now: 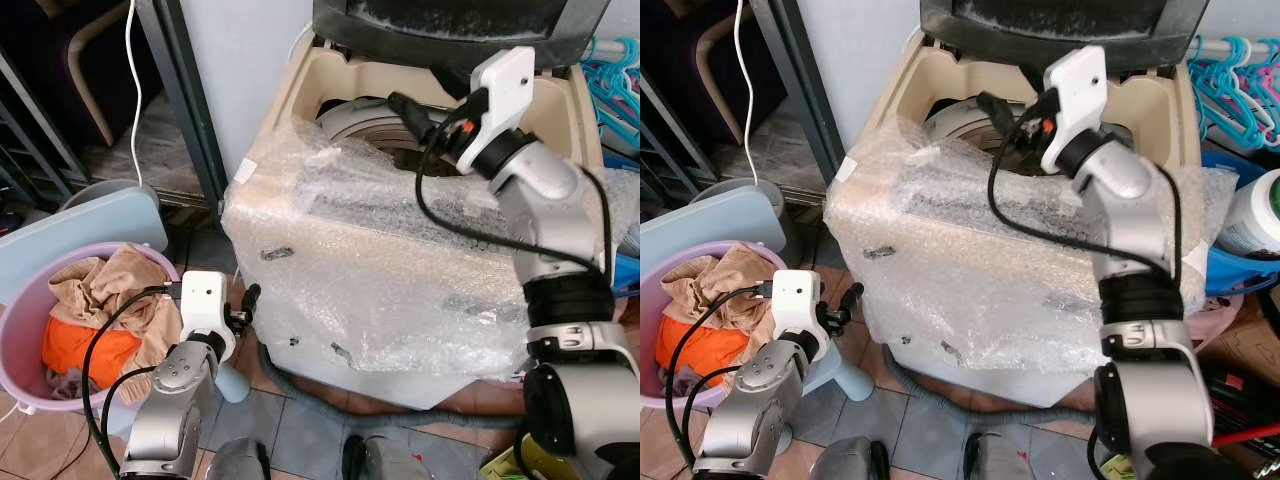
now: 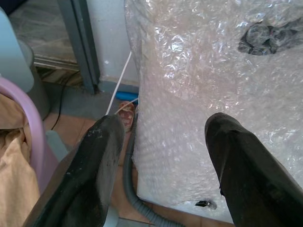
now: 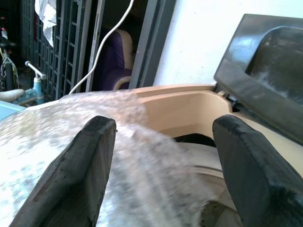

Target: Clothes washing

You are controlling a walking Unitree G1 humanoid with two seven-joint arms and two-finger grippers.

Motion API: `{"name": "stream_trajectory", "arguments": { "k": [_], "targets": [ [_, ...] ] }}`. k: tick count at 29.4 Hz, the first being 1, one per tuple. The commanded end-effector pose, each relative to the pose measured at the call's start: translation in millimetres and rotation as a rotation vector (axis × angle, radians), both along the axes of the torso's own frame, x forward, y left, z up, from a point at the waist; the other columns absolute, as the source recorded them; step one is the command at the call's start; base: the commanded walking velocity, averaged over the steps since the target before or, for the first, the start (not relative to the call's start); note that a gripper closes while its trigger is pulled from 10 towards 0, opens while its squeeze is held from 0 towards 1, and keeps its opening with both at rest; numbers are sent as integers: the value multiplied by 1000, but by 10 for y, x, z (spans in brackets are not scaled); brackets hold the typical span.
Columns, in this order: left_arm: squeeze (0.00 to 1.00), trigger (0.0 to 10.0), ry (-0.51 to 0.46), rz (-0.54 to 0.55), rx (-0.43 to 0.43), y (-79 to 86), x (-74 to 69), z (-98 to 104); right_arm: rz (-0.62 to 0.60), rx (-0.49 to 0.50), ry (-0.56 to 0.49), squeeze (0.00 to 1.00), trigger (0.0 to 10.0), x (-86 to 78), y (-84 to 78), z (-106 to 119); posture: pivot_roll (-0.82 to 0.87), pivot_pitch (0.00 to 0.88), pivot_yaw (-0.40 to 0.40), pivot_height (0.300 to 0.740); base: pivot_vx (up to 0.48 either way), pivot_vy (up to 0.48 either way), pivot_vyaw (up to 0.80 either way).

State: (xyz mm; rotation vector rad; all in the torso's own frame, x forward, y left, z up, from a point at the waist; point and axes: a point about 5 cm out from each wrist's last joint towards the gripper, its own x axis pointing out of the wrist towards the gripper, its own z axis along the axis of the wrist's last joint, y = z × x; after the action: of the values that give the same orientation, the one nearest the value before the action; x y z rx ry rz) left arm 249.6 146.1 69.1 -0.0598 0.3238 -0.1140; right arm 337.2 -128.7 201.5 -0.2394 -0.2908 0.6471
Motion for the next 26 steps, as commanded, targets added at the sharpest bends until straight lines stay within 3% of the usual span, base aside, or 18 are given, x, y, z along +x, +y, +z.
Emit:
{"name": "stream_trajectory", "arguments": {
  "k": [1, 4, 7, 16, 23, 26],
  "targets": [
    [0, 10000, -9, 10, 15, 13, 24, 21, 24, -28, -88, 1000, 10000, -171, 185, 8, -34, 90, 26, 740, 0, 0, 800],
    [0, 10000, -27, 8, 16, 2, 45, 51, 4, -25, -96, 1000, 10000, -327, 298, -168, -33, 90, 26, 740, 0, 0, 800],
    [0, 10000, -32, 12, 14, -3, 51, 57, -17, -19, -96, 1000, 10000, -374, 333, -231, -32, 92, 27, 740, 0, 0, 800],
    [0, 10000, -50, 31, 7, 3, 75, 82, -297, -4, -151, 1000, 10000, -473, 361, -313, -44, 100, 34, 740, 0, 0, 800],
    [0, 10000, -46, 31, -13, -33, 83, 79, -265, 30, -125, 1000, 10000, -487, 478, -315, -43, 104, 24, 740, 0, 330, 648],
    [0, 10000, -45, 34, -15, -34, 82, 77, -262, 32, -107, 306, 10000, -488, 490, -334, -41, 105, 19, 740, 0, 480, 0]
  ]
}}
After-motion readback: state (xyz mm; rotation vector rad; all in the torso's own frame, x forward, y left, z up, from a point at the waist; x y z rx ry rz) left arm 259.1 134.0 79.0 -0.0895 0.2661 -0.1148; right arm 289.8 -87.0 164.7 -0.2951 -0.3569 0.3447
